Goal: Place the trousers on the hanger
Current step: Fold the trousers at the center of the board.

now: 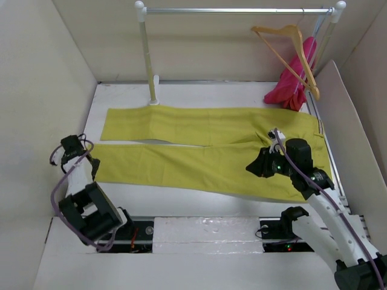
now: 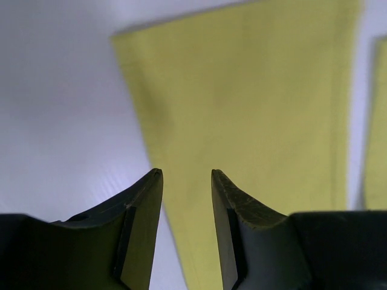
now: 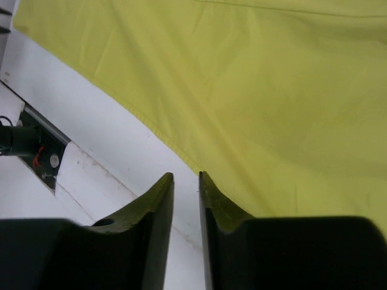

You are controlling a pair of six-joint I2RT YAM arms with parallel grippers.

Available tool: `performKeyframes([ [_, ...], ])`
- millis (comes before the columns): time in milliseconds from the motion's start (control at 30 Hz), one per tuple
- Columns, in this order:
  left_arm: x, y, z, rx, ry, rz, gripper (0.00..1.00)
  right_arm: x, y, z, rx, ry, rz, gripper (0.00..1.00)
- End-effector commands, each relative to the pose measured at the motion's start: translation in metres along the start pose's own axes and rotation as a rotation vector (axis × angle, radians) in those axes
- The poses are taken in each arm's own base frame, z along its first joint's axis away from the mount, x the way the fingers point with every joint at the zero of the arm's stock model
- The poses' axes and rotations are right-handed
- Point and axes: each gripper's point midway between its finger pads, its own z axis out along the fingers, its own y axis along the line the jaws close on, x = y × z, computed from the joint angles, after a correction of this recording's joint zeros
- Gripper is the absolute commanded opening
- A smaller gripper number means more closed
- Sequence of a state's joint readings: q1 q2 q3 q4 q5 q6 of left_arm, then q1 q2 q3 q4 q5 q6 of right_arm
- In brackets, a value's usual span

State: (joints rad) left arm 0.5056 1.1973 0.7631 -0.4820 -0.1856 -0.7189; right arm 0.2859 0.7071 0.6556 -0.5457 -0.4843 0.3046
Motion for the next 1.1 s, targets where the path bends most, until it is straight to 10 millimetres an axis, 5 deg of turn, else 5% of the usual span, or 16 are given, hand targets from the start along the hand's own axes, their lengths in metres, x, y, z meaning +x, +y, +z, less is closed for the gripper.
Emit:
performKeyframes([
  [0, 0.006, 0.036, 0.022, -0.095, 0.109, -0.071, 0.35, 0.009, -0.001, -0.002, 0.009, 0.020, -0.024, 0.29],
  [233, 0.009, 0.059, 0.045, -0.194, 0.160, -0.097, 0.38, 0.016, -0.003, -0.010, 0.026, 0.014, -0.021, 0.41],
  [567, 0.025, 0.040, 0.066, -0.086, 0.177, -0.075, 0.41, 0.015, 0.000, -0.014, 0.030, -0.004, 0.020, 0.41],
  [733, 0.047, 0.034, 0.072, -0.034, 0.252, -0.069, 0.23, 0.013, -0.015, -0.016, 0.127, -0.026, 0.049, 0.47],
  [767, 0.048, 0.030, 0.071, -0.008, 0.264, -0.059, 0.04, 0.013, -0.022, -0.018, 0.173, -0.020, 0.068, 0.51],
  [800, 0.045, 0.028, 0.070, 0.001, 0.255, -0.046, 0.00, 0.017, -0.028, -0.018, 0.208, -0.008, 0.088, 0.51],
  [933, 0.028, 0.005, 0.046, 0.138, 0.214, 0.003, 0.00, 0.017, -0.060, -0.030, 0.394, -0.029, 0.205, 0.69],
  [1067, 0.020, -0.031, 0.002, 0.278, 0.145, 0.075, 0.00, 0.016, -0.099, -0.046, 0.591, -0.083, 0.349, 0.75],
])
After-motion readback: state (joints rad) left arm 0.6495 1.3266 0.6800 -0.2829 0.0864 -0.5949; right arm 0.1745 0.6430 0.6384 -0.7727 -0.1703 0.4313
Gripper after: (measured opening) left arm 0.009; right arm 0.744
